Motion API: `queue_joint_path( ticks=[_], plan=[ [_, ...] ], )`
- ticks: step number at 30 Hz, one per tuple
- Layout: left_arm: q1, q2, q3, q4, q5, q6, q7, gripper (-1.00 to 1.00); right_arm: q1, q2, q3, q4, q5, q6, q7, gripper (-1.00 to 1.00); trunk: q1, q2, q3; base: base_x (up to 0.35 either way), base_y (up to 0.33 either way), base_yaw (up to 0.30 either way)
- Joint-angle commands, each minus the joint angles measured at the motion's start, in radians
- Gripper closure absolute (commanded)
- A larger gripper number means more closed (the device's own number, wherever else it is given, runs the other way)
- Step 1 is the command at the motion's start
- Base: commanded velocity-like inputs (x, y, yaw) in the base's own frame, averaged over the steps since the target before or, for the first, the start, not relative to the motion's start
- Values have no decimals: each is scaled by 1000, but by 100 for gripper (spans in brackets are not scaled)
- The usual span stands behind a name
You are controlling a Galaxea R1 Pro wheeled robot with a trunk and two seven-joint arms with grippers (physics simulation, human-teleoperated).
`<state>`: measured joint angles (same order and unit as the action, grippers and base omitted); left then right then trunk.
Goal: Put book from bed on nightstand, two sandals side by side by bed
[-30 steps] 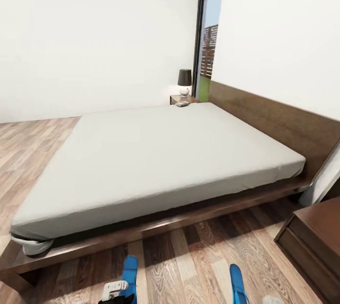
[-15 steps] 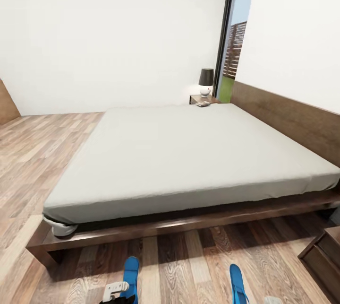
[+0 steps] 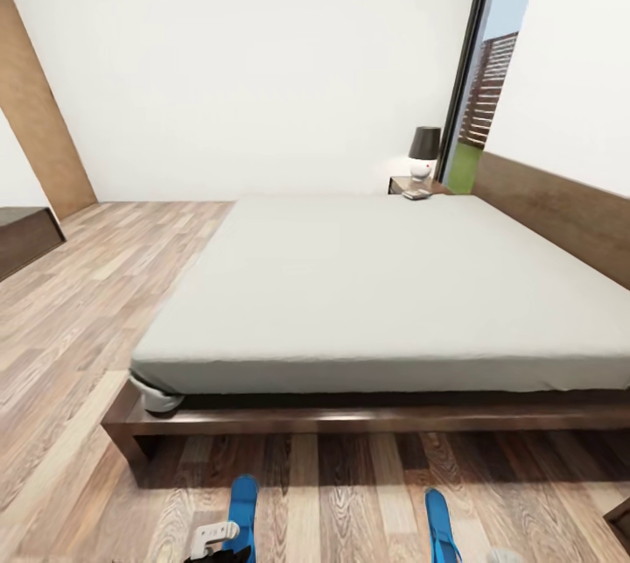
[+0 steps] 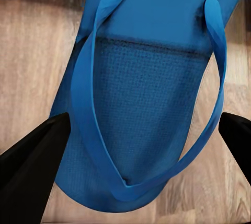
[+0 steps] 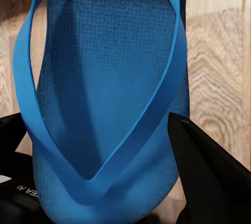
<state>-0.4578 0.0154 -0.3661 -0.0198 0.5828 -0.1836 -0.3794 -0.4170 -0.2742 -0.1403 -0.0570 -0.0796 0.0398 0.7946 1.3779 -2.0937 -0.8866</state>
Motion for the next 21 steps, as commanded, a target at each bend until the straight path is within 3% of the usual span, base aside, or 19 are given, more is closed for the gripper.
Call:
queue_joint_path(
  ticks=[1, 7, 18, 21],
  plan=[
    [-1, 0, -8, 1, 8, -4, -3, 100, 0, 0, -1, 0, -9, 4, 4, 100, 0, 0, -1, 0, 0, 279],
    [0, 0, -8, 1, 8, -4, -3, 100, 0, 0, -1, 0, -9, 4, 4, 100, 0, 0, -3, 0, 0, 226],
    [0, 0, -7, 0, 8, -4, -3, 100, 0, 0, -1, 0, -9, 5, 6, 100, 0, 0, -3, 0, 0, 14],
    [-1, 6, 2, -6, 8, 3, 63, 100, 0, 0, -1, 0, -9, 5, 6, 100, 0, 0, -3, 0, 0, 0]
  ],
)
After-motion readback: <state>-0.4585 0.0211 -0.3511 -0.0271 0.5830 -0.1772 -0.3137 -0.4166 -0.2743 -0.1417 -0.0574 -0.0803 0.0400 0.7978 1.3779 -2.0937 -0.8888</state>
